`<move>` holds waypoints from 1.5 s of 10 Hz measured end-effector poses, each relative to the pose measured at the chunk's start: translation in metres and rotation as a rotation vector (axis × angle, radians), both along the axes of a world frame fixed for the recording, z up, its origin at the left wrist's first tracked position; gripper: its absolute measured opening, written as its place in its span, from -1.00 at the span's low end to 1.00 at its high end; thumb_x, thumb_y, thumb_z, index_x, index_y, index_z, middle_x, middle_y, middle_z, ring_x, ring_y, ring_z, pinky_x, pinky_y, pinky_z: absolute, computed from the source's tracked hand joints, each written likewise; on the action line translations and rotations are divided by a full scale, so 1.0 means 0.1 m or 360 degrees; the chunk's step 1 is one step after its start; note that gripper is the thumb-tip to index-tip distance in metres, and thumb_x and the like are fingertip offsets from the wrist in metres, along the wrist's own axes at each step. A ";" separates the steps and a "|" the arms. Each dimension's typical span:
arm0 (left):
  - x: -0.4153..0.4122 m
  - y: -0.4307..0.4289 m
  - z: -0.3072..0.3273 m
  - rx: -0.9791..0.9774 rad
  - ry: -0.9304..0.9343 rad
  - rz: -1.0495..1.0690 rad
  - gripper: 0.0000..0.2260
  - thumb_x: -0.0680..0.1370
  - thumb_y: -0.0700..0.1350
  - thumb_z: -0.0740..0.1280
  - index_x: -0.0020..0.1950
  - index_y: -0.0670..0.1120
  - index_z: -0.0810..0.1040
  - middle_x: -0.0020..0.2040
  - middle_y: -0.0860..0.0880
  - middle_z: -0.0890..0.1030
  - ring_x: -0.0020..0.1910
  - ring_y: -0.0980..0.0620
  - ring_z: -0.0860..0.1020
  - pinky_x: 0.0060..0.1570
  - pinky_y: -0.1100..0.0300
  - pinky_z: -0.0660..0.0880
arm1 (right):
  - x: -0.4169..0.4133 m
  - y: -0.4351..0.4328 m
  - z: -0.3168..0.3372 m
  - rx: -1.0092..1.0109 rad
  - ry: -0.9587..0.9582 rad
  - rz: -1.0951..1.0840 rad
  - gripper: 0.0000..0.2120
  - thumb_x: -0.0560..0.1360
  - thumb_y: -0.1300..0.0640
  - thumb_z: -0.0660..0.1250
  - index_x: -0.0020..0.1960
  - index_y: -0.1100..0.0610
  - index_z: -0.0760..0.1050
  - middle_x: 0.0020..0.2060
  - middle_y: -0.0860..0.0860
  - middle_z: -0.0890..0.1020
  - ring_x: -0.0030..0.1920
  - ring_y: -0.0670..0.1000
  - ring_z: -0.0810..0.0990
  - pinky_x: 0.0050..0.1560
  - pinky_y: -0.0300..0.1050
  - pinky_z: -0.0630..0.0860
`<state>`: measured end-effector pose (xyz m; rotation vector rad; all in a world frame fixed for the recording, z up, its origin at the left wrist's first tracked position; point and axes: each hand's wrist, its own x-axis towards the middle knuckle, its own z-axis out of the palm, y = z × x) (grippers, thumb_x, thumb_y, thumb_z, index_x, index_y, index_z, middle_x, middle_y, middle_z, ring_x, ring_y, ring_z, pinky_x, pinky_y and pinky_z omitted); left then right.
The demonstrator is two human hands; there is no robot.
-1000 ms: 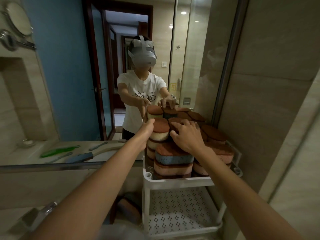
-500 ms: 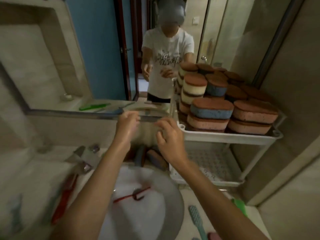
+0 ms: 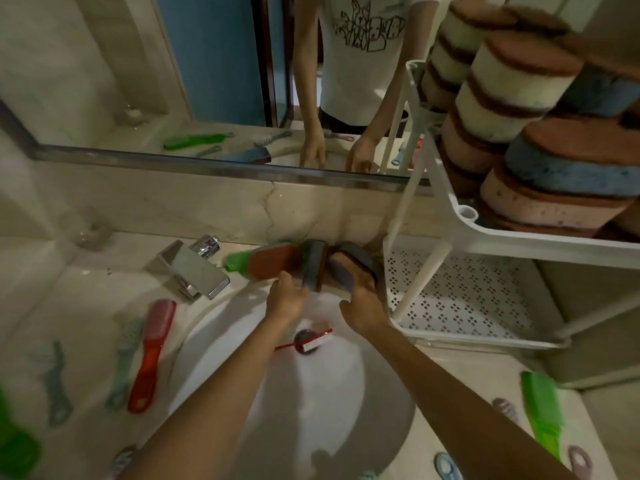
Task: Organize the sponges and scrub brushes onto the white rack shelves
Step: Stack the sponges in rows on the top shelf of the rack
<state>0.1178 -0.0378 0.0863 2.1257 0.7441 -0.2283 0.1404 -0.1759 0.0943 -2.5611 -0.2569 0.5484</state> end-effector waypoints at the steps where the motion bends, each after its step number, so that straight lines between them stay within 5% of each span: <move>1: 0.22 -0.03 -0.11 0.0000 -0.0057 -0.0026 -0.49 0.55 -0.12 0.29 0.43 -0.26 0.21 0.39 -0.25 0.37 0.34 -0.20 0.40 0.26 0.03 0.36 | 0.11 0.05 -0.07 -0.0298 0.0034 0.0156 -0.51 0.62 0.19 0.07 0.48 0.31 0.02 0.34 0.20 0.41 0.33 0.15 0.42 0.29 -0.10 0.35; 2: 0.41 -0.07 -0.21 0.0053 -0.0050 -0.0105 -0.44 0.51 -0.12 0.34 0.43 -0.25 0.21 0.36 -0.25 0.40 0.29 -0.23 0.44 0.24 -0.02 0.41 | 0.18 0.06 -0.22 -0.0509 0.0015 0.0262 -0.54 0.61 0.19 0.03 0.46 0.33 0.07 0.40 0.29 0.30 0.38 0.24 0.32 0.37 0.04 0.29; 3: 0.52 -0.10 -0.27 0.0154 -0.0009 -0.0153 -0.44 0.51 -0.11 0.35 0.42 -0.24 0.21 0.34 -0.25 0.41 0.28 -0.23 0.45 0.21 -0.04 0.45 | 0.27 0.11 -0.25 -0.0522 -0.0188 -0.0045 -0.51 0.56 0.23 -0.06 0.44 0.42 0.08 0.39 0.42 0.24 0.41 0.33 0.27 0.40 0.09 0.31; 4: 0.56 -0.10 -0.33 0.0180 0.0002 -0.0100 -0.46 0.54 -0.10 0.31 0.43 -0.25 0.19 0.35 -0.27 0.41 0.30 -0.24 0.44 0.23 -0.05 0.43 | 0.26 0.14 -0.20 -0.0736 -0.0367 0.0122 -0.47 0.52 0.23 0.18 0.39 0.47 0.16 0.37 0.42 0.25 0.40 0.35 0.28 0.27 0.11 0.46; 6: 0.46 -0.08 -0.26 -0.0066 -0.0114 0.0225 -0.50 0.54 -0.16 0.29 0.40 -0.30 0.21 0.31 -0.29 0.45 0.27 -0.26 0.47 0.24 -0.01 0.43 | 0.30 0.13 -0.18 -0.0708 -0.0346 0.0000 -0.49 0.55 0.22 0.18 0.45 0.26 0.10 0.33 0.26 0.31 0.33 0.20 0.36 0.27 -0.03 0.43; 7: 0.33 -0.11 -0.15 -0.0209 -0.0211 0.0358 -0.53 0.55 -0.17 0.26 0.39 -0.29 0.19 0.28 -0.29 0.47 0.24 -0.25 0.49 0.21 -0.01 0.45 | 0.20 0.17 -0.17 -0.0518 -0.0491 -0.0115 -0.45 0.30 0.17 0.48 0.18 0.39 0.41 0.02 0.34 0.56 -0.08 0.26 0.61 -0.15 0.02 0.63; 8: 0.23 -0.14 0.00 -0.0289 -0.0290 0.0453 -0.56 0.56 -0.18 0.24 0.36 -0.28 0.18 0.26 -0.28 0.47 0.20 -0.24 0.50 0.10 0.03 0.46 | 0.16 0.16 -0.21 -0.0428 -0.0601 -0.0123 -0.54 0.26 0.14 0.50 0.04 0.37 0.48 -0.18 0.28 0.58 -0.25 0.23 0.58 -0.29 0.00 0.59; 9: 0.17 -0.15 0.18 -0.0395 -0.0357 0.0551 -0.60 0.55 -0.20 0.23 0.31 -0.31 0.20 0.26 -0.27 0.46 0.20 -0.21 0.50 -0.01 0.12 0.40 | 0.10 0.14 -0.09 -0.0599 -0.0611 0.0047 -0.38 0.40 -0.06 0.36 0.38 0.16 0.32 -0.03 0.23 0.52 -0.05 0.20 0.53 -0.21 -0.01 0.54; 10: 0.14 -0.16 0.33 -0.0650 -0.0421 0.0704 -0.60 0.55 -0.21 0.23 0.32 -0.32 0.19 0.27 -0.29 0.44 0.21 -0.22 0.49 0.11 0.07 0.46 | 0.06 0.10 0.06 -0.0300 -0.0424 -0.0207 -0.34 0.47 -0.07 0.31 0.42 0.21 0.16 0.17 0.23 0.46 0.16 0.21 0.49 0.07 0.05 0.54; 11: 0.07 -0.21 0.49 -0.0912 -0.0540 0.0830 -0.57 0.54 -0.22 0.24 0.35 -0.31 0.19 0.32 -0.27 0.40 0.20 -0.17 0.47 0.22 -0.08 0.49 | -0.04 0.07 0.28 -0.0030 -0.0364 -0.0406 -0.38 0.44 -0.07 0.36 0.30 0.29 0.23 0.15 0.22 0.54 0.14 0.21 0.56 0.09 0.03 0.54; 12: -0.05 -0.28 0.66 -0.1126 -0.0636 0.0888 -0.53 0.54 -0.15 0.25 0.42 -0.21 0.23 0.33 -0.20 0.42 0.23 -0.14 0.49 -0.05 0.07 0.58 | -0.17 0.03 0.53 0.0206 -0.0497 -0.0398 -0.45 0.40 -0.01 0.40 0.22 0.26 0.29 0.10 0.20 0.58 0.11 0.20 0.58 0.05 0.00 0.52; 13: -0.18 -0.35 0.93 -0.1433 -0.0822 0.0965 -0.58 0.52 -0.06 0.26 0.35 -0.16 0.34 0.22 -0.20 0.52 -0.01 -0.08 0.57 -0.29 0.18 0.49 | -0.33 -0.02 0.86 0.0491 -0.0534 -0.0330 -0.57 0.41 0.03 0.42 0.11 0.18 0.29 0.03 0.12 0.57 -0.02 0.10 0.59 -0.11 -0.09 0.57; 14: -0.34 -0.46 1.35 -0.1645 -0.1076 0.0965 -0.67 0.54 -0.06 0.20 0.26 -0.16 0.41 0.01 -0.16 0.56 -0.14 -0.04 0.54 -0.28 0.15 0.45 | -0.48 -0.08 1.24 0.0770 -0.0523 -0.0256 -0.62 0.42 0.07 0.41 -0.01 0.12 0.21 -0.16 -0.04 0.49 -0.19 -0.03 0.52 -0.38 -0.32 0.42; 15: -0.48 -0.56 1.80 -0.1691 -0.1312 0.0899 -0.77 0.54 -0.05 0.19 0.14 -0.11 0.47 -0.05 -0.10 0.57 -0.14 -0.01 0.54 -0.26 0.16 0.44 | -0.60 -0.12 1.61 0.1046 -0.0541 -0.0193 -0.64 0.42 0.05 0.40 0.01 0.12 0.24 -0.10 -0.05 0.53 -0.11 -0.05 0.59 -0.18 -0.11 0.63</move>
